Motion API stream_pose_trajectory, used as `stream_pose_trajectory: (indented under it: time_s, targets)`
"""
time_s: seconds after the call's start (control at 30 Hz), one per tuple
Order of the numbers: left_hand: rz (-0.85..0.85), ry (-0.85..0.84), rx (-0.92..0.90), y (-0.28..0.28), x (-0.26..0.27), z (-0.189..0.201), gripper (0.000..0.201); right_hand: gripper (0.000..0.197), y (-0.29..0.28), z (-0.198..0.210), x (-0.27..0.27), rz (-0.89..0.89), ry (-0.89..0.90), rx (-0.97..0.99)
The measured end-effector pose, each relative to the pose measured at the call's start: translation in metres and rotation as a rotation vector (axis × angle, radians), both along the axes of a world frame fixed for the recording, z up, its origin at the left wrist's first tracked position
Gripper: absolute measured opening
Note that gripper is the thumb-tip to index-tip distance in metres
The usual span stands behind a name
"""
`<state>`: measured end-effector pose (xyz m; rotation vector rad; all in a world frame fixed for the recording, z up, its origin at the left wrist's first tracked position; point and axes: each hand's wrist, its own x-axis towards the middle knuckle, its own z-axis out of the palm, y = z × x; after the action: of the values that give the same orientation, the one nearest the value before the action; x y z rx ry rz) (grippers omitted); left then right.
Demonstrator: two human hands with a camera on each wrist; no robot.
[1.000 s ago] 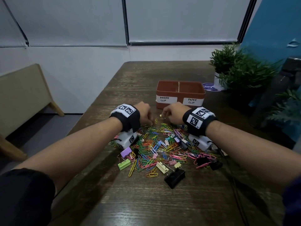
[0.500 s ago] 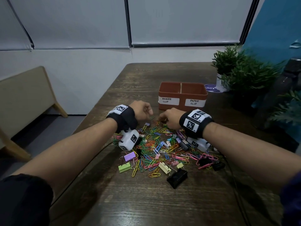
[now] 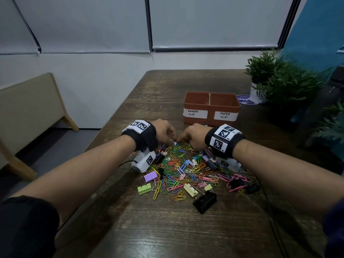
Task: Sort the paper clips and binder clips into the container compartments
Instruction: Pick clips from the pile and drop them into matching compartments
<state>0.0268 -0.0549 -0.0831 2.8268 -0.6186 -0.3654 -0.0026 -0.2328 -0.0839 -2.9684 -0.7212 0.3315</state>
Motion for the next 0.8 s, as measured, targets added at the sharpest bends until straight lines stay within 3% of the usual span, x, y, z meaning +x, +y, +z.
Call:
stream_pose_trajectory:
  time_s: [0.2, 0.37, 0.53, 0.63, 0.8]
  targets:
    - [-0.019, -0.034, 0.054, -0.004, -0.005, 0.006, 0.024, 0.055, -0.004, 0.0, 0.001, -0.031, -0.009, 0.016]
    - [0.038, -0.146, 0.165, -0.019, -0.013, 0.006, 0.052, 0.051, -0.008, 0.004, -0.002, -0.034, -0.004, 0.071]
    - [0.042, -0.087, 0.201, -0.034, -0.016, 0.013, 0.035, 0.057, -0.008, 0.004, -0.004, -0.058, -0.012, 0.066]
    - [0.057, -0.029, 0.186, -0.035, -0.015, 0.011, 0.037, 0.054, -0.007, 0.004, -0.005, -0.062, -0.019, 0.062]
    - [0.107, -0.026, 0.033, -0.028, -0.011, 0.009, 0.014, 0.054, -0.008, 0.003, -0.007, -0.082, -0.009, 0.106]
